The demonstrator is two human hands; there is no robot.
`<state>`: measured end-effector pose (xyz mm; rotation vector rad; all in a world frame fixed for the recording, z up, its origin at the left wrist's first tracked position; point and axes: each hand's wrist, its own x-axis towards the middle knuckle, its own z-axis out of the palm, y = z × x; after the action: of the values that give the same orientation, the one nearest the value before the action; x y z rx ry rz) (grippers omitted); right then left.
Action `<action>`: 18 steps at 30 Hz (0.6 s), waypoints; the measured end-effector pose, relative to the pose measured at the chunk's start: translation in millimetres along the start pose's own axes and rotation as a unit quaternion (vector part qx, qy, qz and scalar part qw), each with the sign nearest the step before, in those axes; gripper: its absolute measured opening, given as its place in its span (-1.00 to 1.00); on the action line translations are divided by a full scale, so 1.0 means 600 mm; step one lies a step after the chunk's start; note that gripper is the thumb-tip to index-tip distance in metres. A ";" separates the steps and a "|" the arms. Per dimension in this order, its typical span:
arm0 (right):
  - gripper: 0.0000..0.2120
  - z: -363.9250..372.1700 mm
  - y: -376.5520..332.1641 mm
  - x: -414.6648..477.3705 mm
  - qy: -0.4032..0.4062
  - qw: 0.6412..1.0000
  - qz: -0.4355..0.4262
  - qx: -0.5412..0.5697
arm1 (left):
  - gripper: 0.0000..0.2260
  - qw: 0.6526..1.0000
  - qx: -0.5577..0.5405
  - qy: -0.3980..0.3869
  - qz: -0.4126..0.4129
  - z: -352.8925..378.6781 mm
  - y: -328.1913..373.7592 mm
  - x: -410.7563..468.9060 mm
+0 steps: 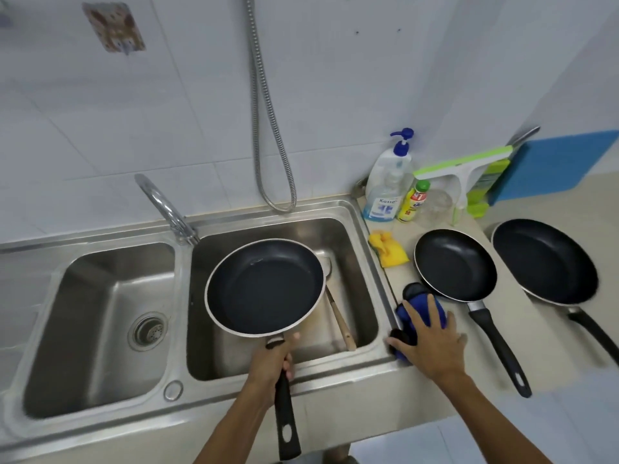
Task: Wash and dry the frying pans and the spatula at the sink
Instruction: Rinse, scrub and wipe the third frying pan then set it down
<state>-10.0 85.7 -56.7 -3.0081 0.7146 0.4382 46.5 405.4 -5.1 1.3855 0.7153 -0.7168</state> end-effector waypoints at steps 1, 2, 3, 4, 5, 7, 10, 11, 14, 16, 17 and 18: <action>-0.18 0.007 0.006 0.007 -0.016 1.000 -0.011 0.009 | -0.70 1.000 0.008 0.004 0.002 -0.001 -0.002 -0.004; -0.22 0.011 0.009 0.012 -0.021 0.999 -0.020 0.018 | -0.69 1.000 0.018 0.011 0.005 -0.004 -0.004 -0.008; -0.29 0.010 0.009 0.015 -0.009 0.999 -0.028 0.022 | -0.69 0.999 0.030 0.021 0.008 -0.006 -0.005 -0.011; -0.37 0.012 0.009 0.015 0.013 0.999 -0.035 0.024 | -0.70 0.999 0.041 0.032 0.013 -0.009 -0.006 -0.013; -0.44 0.011 0.010 0.015 0.030 0.998 -0.035 0.034 | -0.73 0.998 0.050 0.040 0.018 -0.012 -0.007 -0.014; -0.56 0.014 0.014 0.018 0.037 0.996 -0.034 0.069 | -0.80 0.996 0.069 0.053 0.024 -0.017 -0.008 -0.014; -0.67 -0.009 0.010 0.015 0.057 0.987 -0.022 0.147 | -0.85 0.992 0.105 0.065 0.037 -0.029 -0.007 -0.013; -0.69 -0.027 0.000 0.008 0.078 0.980 -0.013 0.180 | -0.86 0.991 0.112 0.067 0.041 -0.033 -0.005 -0.013; -0.73 -0.095 -0.069 -0.013 0.161 0.959 -0.036 0.229 | -0.87 0.987 0.135 0.071 0.056 -0.050 0.000 -0.009; -0.73 -0.139 -0.149 -0.019 0.191 0.941 -0.122 0.252 | -0.88 0.984 0.153 0.062 0.062 -0.059 0.002 -0.008; -0.73 -0.155 -0.198 -0.020 0.193 0.930 -0.173 0.261 | -0.87 0.984 0.159 0.057 0.063 -0.062 0.003 -0.009; -0.73 -0.160 -0.250 -0.018 0.189 0.921 -0.221 0.259 | -0.87 0.983 0.163 0.052 0.061 -0.065 0.004 -0.010</action>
<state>72.6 216.8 31.8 -2.6253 0.0980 -0.3099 43.9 444.7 -1.0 1.7623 0.6052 -0.6879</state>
